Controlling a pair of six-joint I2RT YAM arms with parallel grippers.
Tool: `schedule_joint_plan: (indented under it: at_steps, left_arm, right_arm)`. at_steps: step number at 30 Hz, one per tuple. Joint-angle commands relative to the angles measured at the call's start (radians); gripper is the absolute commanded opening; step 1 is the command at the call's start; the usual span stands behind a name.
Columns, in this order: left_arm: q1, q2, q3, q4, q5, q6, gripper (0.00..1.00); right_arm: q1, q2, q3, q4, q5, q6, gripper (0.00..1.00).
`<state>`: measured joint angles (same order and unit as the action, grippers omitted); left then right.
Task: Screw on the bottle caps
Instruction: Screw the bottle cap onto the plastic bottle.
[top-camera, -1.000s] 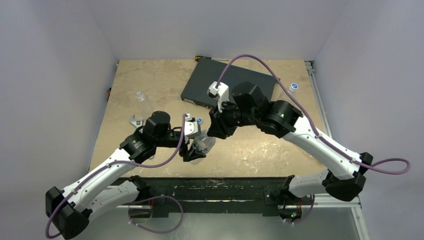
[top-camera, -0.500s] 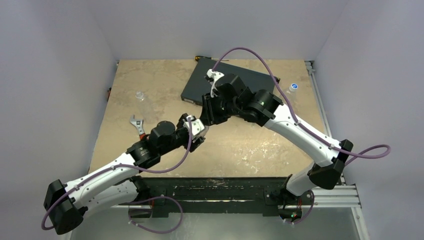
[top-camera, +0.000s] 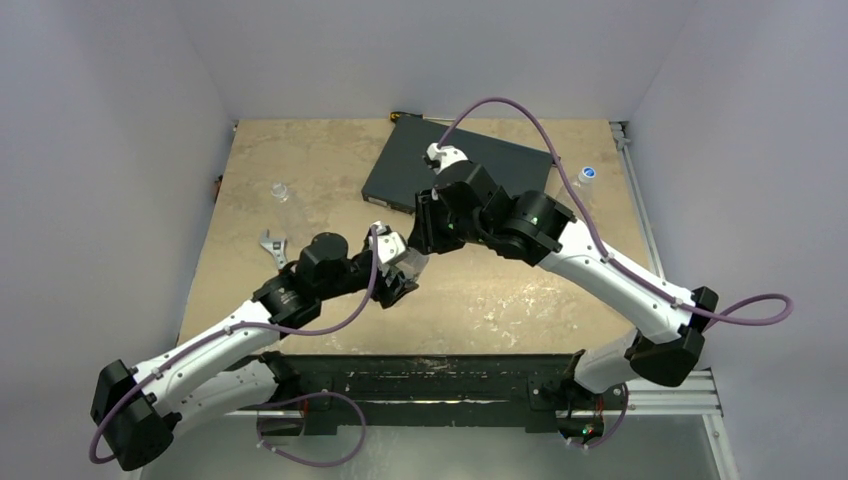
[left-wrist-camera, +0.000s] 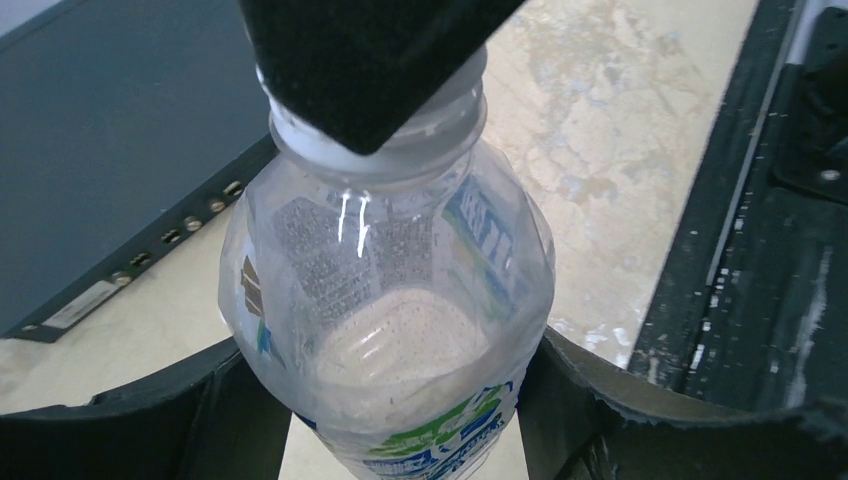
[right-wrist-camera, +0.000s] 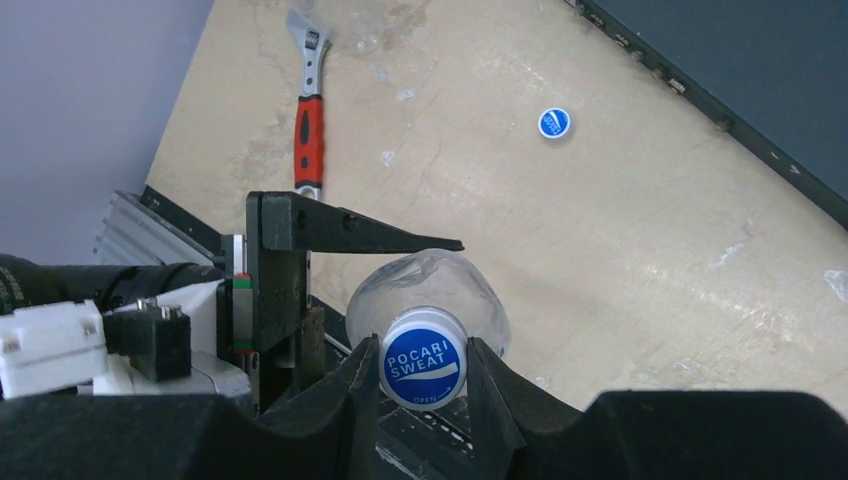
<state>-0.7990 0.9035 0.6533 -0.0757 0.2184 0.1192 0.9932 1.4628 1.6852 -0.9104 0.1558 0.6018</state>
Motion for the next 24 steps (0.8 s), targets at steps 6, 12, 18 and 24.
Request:
schedule_joint_plan:
  at_steps: [6, 12, 18, 24]
  left_arm:
    - [0.056, -0.123, 0.070, 0.359, 0.210, -0.106, 0.00]
    - [0.056, -0.168, 0.034, 0.454, 0.035, -0.093, 0.00]
    - [0.055, -0.149, -0.046, 0.628, -0.023, -0.063, 0.00]
    - [0.056, -0.148, -0.104, 0.702, -0.040, -0.085, 0.00]
  right_arm:
    - [-0.021, -0.051, -0.157, -0.055, -0.048, -0.049, 0.00]
    - [-0.099, -0.074, -0.239, -0.029, -0.163, 0.029, 0.00]
    - [-0.136, -0.074, -0.231, 0.065, -0.337, 0.077, 0.00]
    - [-0.143, -0.111, -0.211, 0.166, -0.413, 0.115, 0.00]
